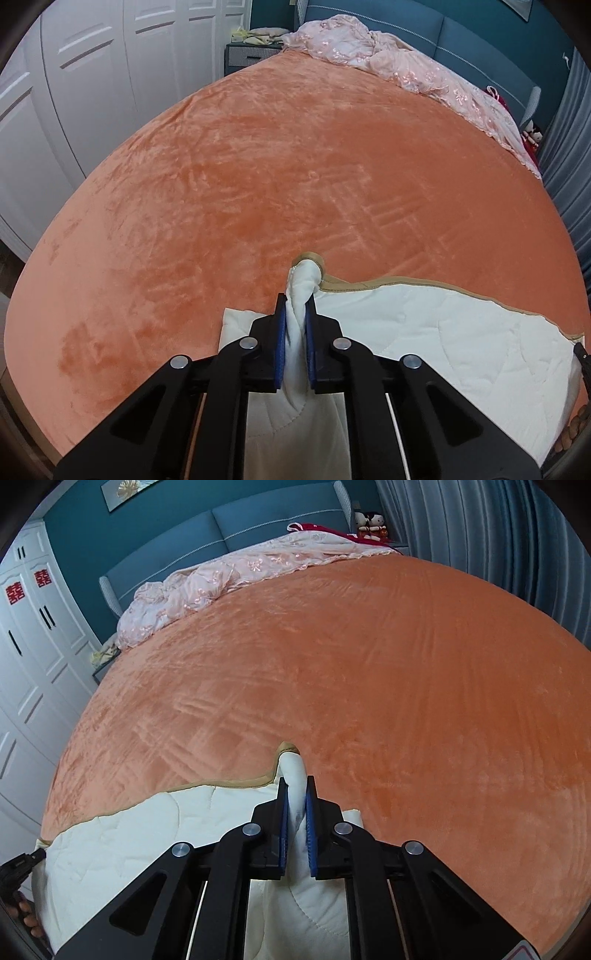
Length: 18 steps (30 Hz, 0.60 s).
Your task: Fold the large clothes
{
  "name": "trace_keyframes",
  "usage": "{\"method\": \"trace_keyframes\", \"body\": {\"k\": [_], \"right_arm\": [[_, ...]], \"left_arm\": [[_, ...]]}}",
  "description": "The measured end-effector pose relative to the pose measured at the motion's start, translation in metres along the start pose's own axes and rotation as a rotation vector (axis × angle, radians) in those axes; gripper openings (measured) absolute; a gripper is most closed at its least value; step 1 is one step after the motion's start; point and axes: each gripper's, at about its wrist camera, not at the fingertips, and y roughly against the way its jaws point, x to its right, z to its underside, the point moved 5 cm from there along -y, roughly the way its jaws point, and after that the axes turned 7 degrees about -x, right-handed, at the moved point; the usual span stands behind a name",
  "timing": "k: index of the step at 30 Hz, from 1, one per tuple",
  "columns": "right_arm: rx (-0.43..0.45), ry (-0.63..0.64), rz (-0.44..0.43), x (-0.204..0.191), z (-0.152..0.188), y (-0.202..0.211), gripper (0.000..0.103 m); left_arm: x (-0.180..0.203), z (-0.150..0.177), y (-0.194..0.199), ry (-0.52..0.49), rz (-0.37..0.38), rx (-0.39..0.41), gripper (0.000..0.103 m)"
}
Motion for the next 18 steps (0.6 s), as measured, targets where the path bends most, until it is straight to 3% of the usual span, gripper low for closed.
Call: {"method": "trace_keyframes", "body": {"k": [5, 9, 18], "right_arm": [[-0.064, -0.01, 0.033, 0.012, 0.013, -0.028, 0.008], [-0.1, -0.004, 0.032, 0.017, 0.026, -0.045, 0.008], [-0.089, 0.032, 0.057, 0.014, 0.039, -0.065, 0.011]], "left_arm": [[-0.001, 0.01, -0.03, -0.025, -0.059, -0.028, 0.009], [-0.008, 0.019, -0.049, -0.014, -0.059, -0.04, 0.01], [-0.002, 0.032, -0.065, -0.061, -0.124, 0.035, 0.014]]}}
